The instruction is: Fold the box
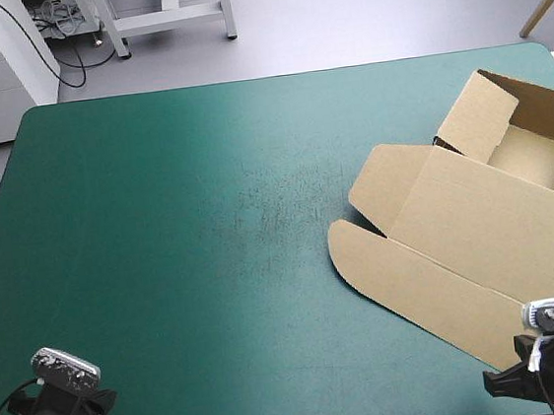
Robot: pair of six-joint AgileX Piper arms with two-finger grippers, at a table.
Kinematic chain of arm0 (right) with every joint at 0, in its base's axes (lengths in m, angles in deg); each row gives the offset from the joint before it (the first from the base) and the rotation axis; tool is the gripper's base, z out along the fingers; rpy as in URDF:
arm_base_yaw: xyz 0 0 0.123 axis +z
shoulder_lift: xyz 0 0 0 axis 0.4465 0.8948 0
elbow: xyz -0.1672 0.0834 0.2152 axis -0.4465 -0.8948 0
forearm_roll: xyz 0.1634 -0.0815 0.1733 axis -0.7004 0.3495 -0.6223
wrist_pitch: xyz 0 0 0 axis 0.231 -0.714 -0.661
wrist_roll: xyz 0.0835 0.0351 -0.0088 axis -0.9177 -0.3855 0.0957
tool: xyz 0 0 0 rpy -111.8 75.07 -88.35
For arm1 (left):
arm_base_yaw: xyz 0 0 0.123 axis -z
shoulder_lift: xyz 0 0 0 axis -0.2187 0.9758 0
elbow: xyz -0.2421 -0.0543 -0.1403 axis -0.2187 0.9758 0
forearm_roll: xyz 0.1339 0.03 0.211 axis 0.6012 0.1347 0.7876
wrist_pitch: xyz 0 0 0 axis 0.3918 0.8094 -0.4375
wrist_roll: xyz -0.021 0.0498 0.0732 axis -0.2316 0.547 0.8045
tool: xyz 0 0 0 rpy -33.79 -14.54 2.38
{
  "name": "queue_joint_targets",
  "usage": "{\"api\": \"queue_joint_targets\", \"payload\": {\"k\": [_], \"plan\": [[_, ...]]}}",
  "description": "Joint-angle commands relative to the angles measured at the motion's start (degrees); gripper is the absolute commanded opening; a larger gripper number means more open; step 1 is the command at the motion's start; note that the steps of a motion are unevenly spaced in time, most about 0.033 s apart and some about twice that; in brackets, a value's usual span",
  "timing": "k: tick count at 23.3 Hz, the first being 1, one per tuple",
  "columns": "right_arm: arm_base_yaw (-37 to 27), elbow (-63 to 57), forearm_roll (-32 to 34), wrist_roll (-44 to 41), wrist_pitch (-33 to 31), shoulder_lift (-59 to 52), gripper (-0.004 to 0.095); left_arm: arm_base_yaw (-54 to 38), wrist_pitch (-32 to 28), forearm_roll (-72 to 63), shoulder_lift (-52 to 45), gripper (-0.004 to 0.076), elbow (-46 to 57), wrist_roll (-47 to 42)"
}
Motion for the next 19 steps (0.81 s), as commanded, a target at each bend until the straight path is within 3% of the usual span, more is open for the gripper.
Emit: {"api": "queue_joint_targets", "payload": {"k": [1, 19], "plan": [[0.2, 0.8, -0.5, 0.7, 3.3, -2.2, -0.0019, 0.1, -2.5, 0.1, 0.7, -0.001, -1.4, -0.4], [0.2, 0.8, -0.3, 0.2, 3.8, -5.2, -0.0019, 0.1, -2.5, 0.1, 0.7, -0.001, -1.4, -0.4]]}}
